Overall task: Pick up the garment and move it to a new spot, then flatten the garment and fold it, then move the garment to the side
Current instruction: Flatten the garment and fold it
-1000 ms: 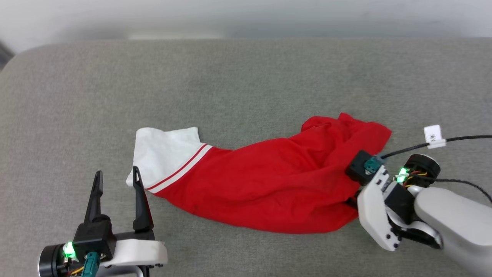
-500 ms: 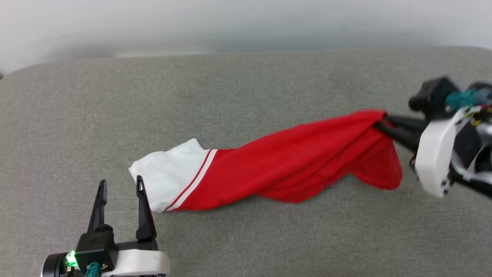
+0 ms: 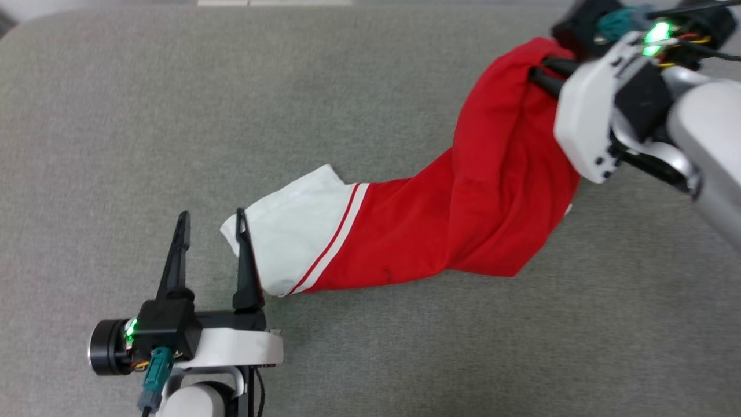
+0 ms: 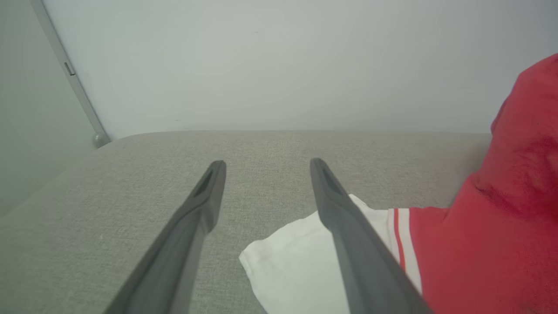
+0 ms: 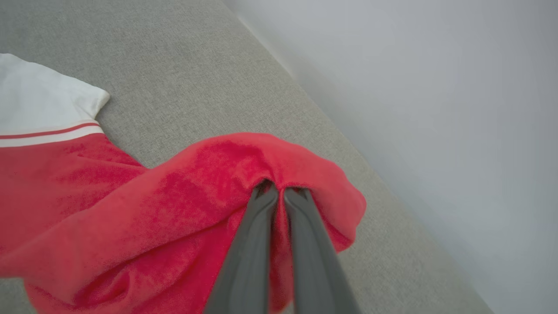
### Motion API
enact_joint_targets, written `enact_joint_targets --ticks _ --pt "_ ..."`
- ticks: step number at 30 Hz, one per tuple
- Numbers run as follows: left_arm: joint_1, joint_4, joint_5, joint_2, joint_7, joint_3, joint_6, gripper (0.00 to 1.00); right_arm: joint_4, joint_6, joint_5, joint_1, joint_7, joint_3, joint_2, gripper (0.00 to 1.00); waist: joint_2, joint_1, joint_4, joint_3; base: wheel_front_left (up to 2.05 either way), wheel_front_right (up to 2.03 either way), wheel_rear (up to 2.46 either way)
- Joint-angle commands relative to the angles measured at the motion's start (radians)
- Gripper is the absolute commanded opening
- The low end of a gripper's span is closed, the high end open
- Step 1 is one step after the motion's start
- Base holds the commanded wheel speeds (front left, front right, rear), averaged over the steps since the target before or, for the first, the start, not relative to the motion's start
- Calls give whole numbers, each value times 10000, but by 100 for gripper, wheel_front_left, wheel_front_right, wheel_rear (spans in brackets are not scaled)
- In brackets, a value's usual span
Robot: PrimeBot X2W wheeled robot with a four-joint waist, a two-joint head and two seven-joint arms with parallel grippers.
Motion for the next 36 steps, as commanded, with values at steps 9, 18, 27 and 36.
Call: enact_joint_targets --ticks 9,18,27,36 --pt "-636 197 -44 -133 -25 -219 -95 100 3365 -7 545 186 -165 1676 1928 0 -1 -1 775 955 0 0 0" --pt "-278 370 -58 -153 -25 11 7 100 3000 -7 1093 -290 -1407 1928 1346 100 -1 -1 500 209 0 0 0" --pt "343 205 -124 -158 -25 146 94 100 48 -7 2190 -854 -436 1979 -926 100 -1 -1 26 -591 0 0 0" --pt "346 61 -135 -158 -25 176 23 100 -2664 -7 3453 -456 3107 1992 -2861 100 -1 -1 -34 -397 0 0 0"
